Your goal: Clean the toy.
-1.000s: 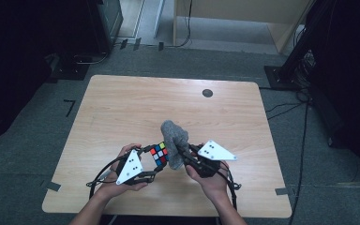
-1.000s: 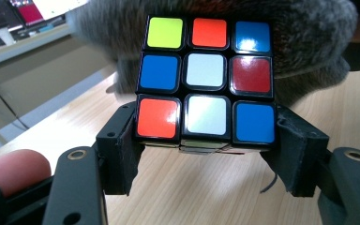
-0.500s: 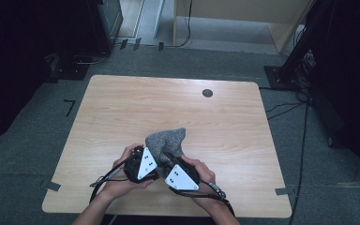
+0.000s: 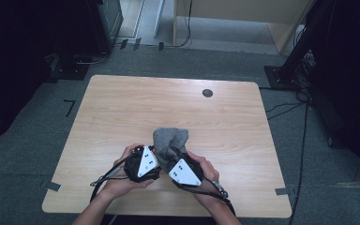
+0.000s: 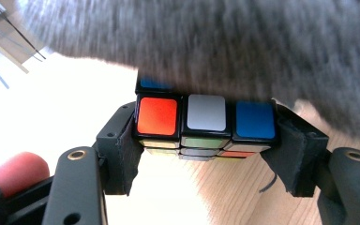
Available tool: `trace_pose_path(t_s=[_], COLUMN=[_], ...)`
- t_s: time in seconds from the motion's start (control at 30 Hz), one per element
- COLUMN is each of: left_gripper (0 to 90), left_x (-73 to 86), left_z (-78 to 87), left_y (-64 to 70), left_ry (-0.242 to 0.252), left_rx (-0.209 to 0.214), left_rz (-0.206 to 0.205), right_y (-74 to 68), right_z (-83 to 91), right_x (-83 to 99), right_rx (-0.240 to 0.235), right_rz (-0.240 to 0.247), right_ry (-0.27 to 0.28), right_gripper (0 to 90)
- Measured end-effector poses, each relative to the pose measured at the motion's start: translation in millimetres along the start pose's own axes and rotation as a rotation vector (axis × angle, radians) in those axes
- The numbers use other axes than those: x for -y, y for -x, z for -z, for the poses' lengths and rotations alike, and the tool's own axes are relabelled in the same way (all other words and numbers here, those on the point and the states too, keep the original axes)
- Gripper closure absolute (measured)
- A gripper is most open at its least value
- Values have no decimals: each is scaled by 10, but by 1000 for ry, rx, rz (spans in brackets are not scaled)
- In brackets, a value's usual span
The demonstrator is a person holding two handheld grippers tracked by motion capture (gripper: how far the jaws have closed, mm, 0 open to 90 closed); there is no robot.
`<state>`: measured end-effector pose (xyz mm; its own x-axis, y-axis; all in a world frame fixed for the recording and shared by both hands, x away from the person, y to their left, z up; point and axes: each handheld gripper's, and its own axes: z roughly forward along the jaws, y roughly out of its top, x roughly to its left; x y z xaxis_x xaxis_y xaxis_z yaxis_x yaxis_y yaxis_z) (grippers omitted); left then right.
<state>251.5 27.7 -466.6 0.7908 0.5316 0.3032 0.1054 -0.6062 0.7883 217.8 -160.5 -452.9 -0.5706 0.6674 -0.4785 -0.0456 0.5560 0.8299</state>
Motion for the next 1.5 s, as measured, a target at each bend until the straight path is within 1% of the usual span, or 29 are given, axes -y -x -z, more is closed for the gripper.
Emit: trace_pose_path(t_s=[0.07, 0.1, 0.13, 0.17, 0.27, 0.33, 0.37, 0.43, 0.5, 0.57, 0.63, 0.7, 0.73, 0.77, 0.8, 0.87, 0.93, 1.0, 1.07, 1.1, 1.13, 1.17, 1.2, 1.23, 1.27, 1.3, 1.37, 1.43, 1.5], left_gripper=[346, 346, 346, 346, 346, 346, 346, 346, 346, 346, 346, 346, 346, 346, 347, 347, 347, 346, 347, 347, 346, 347, 347, 347, 346, 347, 347, 347, 346], left_x=[-1, -5, -5, -4, 2, 4, 0, -9, -11, -8, -2, -7, -13, -18, -12, 13, 35, 46, 53, 78, 78, 98, 98, 102, 102, 99, 100, 110, 127], left_z=[1, 4, 4, 11, 6, 4, 5, 14, 20, 17, 15, 21, 29, 44, 46, 42, 60, 107, 130, 176, 176, 216, 216, 269, 269, 297, 299, 279, 252], left_y=[-4, -4, -4, -2, 3, -1, -2, 4, 7, 7, 6, 1, -2, -8, -9, -28, -66, -122, -153, -207, -207, -237, -237, -250, -250, -256, -259, -262, -258], left_ry=[5, 8, 8, 4, 2, 4, 7, 17, 12, 9, 16, 23, 32, 43, 42, 40, 69, 125, 156, 216, 216, 268, 268, 323, 323, 342, 341, 323, 315], left_rx=[7, 10, 10, 8, 4, 9, 12, 17, 11, 9, 15, 19, 23, 30, 25, 22, 43, 76, 94, 130, 130, 164, 164, 198, 198, 215, 213, 204, 213], left_rz=[6, 7, 7, -4, -8, -5, -1, -2, -11, -11, -6, -2, 3, 5, 0, 4, 32, 72, 93, 127, 127, 149, 149, 153, 153, 146, 146, 142, 144], right_y=[13, -21, -21, -73, -17, 9, 9, -46, -70, -42, 88, 113, 93, 58, 22, 44, 167, 325, 459, 495, 495, 504, 490, 467, 467, 447, 498, 562, 571], right_z=[11, 26, 26, 6, -19, -12, 5, 22, 6, -3, 7, 26, 51, 49, 39, 9, 8, 38, 81, 98, 98, 100, 81, 57, 57, -7, -26, 29, 74], right_x=[1, -18, -18, -39, -13, -5, -9, -38, -52, -44, -5, -2, -20, -35, -44, -32, 20, 102, 166, 180, 180, 181, 181, 187, 187, 227, 295, 300, 234], right_rx=[-6, -64, -64, -69, -13, -5, -13, -87, -91, -70, 5, 3, -62, -104, -109, -69, -11, 15, -22, -58, -58, -128, -165, -185, -185, -149, -122, -148, -201], right_rz=[-16, -2, -2, 42, 8, -13, -22, -2, 24, 8, -48, -71, -77, -55, -25, -10, -67, -176, -301, -349, -349, -402, -402, -390, -390, -356, -382, -451, -466], right_ry=[8, 47, 47, 33, -17, -20, -1, 48, 32, 18, -26, -12, 39, 58, 53, 18, -17, -22, 40, 85, 85, 141, 152, 137, 137, 38, -6, 65, 151], right_gripper=[772, 770, 770, 771, 771, 771, 770, 768, 770, 771, 771, 771, 768, 767, 768, 769, 771, 771, 771, 771, 771, 770, 770, 770, 770, 770, 771, 770, 768])
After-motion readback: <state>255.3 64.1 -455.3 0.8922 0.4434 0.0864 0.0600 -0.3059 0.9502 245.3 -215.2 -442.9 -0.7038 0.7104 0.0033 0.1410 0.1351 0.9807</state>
